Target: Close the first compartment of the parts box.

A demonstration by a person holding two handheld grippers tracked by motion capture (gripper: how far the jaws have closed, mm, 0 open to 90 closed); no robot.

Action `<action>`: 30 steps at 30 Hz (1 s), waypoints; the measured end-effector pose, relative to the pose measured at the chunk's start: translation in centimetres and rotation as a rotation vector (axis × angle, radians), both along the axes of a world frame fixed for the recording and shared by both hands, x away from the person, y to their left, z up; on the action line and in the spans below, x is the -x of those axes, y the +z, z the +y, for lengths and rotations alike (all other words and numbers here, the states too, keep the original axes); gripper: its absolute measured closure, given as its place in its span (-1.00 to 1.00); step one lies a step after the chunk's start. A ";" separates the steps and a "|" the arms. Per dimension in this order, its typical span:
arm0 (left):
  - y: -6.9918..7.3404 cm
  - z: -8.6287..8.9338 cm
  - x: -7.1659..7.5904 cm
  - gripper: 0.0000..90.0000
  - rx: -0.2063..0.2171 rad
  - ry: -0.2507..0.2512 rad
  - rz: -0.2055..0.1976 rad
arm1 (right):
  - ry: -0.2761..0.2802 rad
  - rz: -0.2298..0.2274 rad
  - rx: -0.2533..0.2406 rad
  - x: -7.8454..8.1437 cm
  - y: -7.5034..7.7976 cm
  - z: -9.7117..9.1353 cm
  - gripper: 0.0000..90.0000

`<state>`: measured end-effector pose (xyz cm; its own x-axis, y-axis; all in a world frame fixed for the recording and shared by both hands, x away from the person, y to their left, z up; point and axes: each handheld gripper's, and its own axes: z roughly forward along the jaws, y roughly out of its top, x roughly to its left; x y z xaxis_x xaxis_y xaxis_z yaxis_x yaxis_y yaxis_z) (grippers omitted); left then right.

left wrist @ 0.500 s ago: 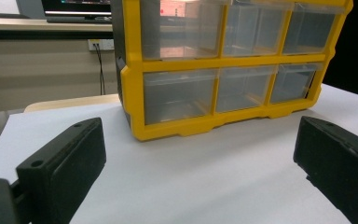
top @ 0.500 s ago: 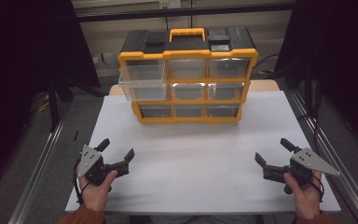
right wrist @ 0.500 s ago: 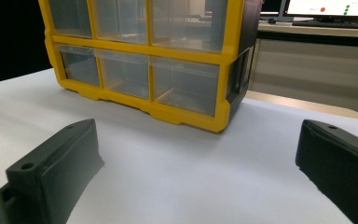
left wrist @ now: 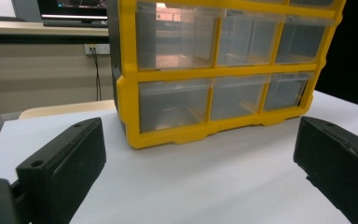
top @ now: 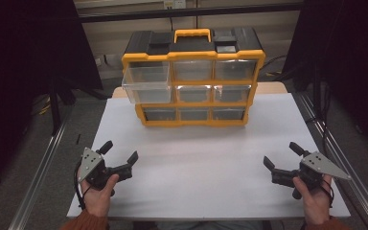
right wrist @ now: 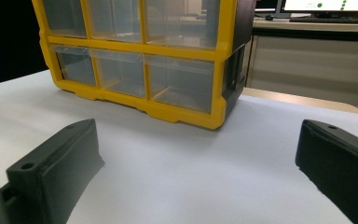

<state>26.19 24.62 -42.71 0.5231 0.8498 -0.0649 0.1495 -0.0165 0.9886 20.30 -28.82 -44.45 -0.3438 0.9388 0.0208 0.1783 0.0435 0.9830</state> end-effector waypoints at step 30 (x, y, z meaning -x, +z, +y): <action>4.8 -2.4 1.3 -0.94 -0.020 -0.125 -0.038 | 0.008 -0.004 -0.002 -0.1 0.0 0.1 -1.00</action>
